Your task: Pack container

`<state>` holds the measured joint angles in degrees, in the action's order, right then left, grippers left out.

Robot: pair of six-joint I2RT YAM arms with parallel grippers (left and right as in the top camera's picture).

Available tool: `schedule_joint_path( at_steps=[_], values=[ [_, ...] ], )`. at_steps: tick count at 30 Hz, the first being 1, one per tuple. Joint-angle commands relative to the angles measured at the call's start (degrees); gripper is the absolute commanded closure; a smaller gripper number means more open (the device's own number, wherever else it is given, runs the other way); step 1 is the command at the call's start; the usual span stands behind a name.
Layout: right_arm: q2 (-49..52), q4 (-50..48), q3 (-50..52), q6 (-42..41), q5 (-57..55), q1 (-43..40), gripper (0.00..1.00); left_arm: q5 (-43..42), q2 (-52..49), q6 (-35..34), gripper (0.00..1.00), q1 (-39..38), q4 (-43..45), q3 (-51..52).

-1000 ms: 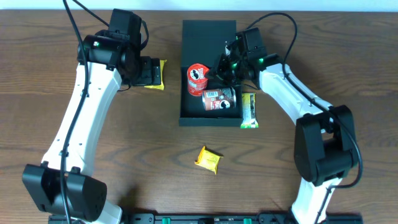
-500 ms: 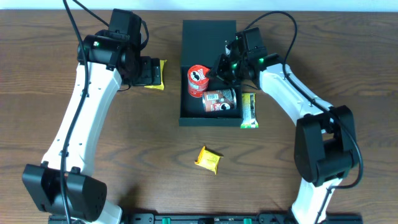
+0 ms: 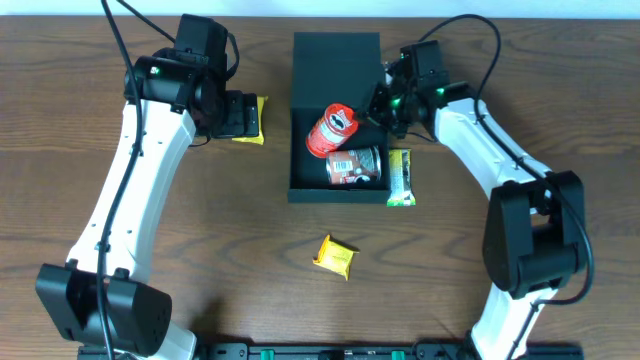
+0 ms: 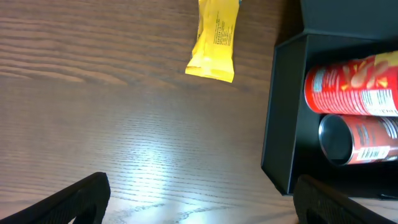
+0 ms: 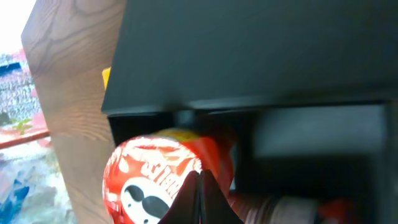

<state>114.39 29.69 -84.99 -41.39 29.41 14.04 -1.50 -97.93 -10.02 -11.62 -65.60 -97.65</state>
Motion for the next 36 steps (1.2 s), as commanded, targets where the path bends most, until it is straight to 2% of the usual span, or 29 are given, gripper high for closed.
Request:
schedule_joint_path(
  at_steps=[1,10,16,24,28,36],
  values=[
    [-0.37,1.11,-0.02,2.34,-2.16,-0.7,0.98,-0.2,-0.2,0.61,0.05,0.35,-0.13,0.02],
    [-0.37,4.83,-0.02,4.37,-5.92,-0.7,0.98,-0.2,-0.2,0.61,0.05,0.35,-0.13,0.02],
    [-0.37,1.53,-0.04,1.88,7.19,-0.9,0.98,-0.2,-0.2,0.61,0.04,0.35,-0.13,0.02],
    [-0.37,-0.68,-0.04,-2.34,18.51,-1.01,0.98,-0.2,-0.2,0.61,0.04,0.35,-0.02,0.04],
    [-0.37,0.26,-0.04,-2.93,18.43,0.55,0.98,-0.2,-0.2,0.61,0.05,0.35,0.5,0.04],
    [-0.37,3.48,-0.02,-1.84,10.82,3.34,0.99,-0.2,-0.2,0.61,0.05,0.35,0.48,0.04]
  ],
)
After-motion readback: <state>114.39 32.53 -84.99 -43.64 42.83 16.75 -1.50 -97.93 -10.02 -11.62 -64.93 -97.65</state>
